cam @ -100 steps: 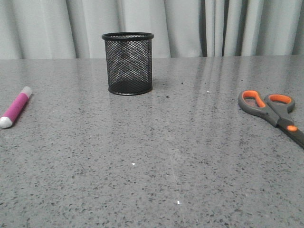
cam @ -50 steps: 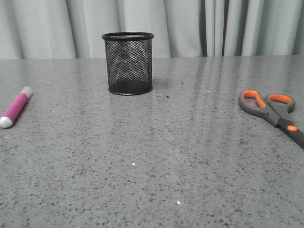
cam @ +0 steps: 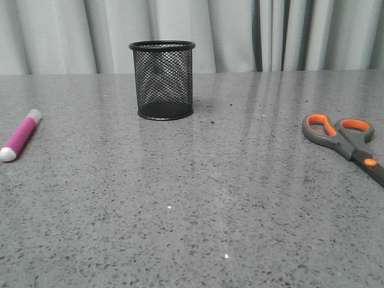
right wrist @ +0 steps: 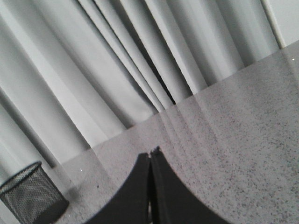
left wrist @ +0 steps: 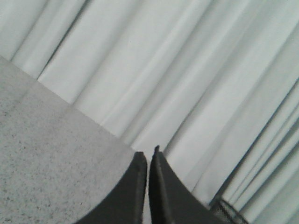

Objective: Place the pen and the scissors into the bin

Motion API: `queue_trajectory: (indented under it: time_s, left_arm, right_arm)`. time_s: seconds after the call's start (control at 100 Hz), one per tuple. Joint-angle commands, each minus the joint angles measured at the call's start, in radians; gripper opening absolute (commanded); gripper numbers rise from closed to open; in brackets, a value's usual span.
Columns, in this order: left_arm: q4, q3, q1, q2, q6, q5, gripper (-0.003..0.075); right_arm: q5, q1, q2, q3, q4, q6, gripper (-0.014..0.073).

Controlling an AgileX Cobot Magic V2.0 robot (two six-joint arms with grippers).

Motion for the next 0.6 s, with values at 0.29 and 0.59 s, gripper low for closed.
queue_trajectory:
  time_s: [0.29, 0.59]
  left_arm:
    - [-0.061, -0.062, 0.000, -0.003, -0.035, 0.120, 0.0069]
    - [0.214, -0.340, 0.000, 0.316, -0.033, 0.314, 0.0468]
  right_arm:
    - [0.058, -0.007, 0.050, -0.136, -0.027, -0.002, 0.0084]
    - [0.155, -0.005, 0.274, -0.308, -0.118, -0.003, 0.0296]
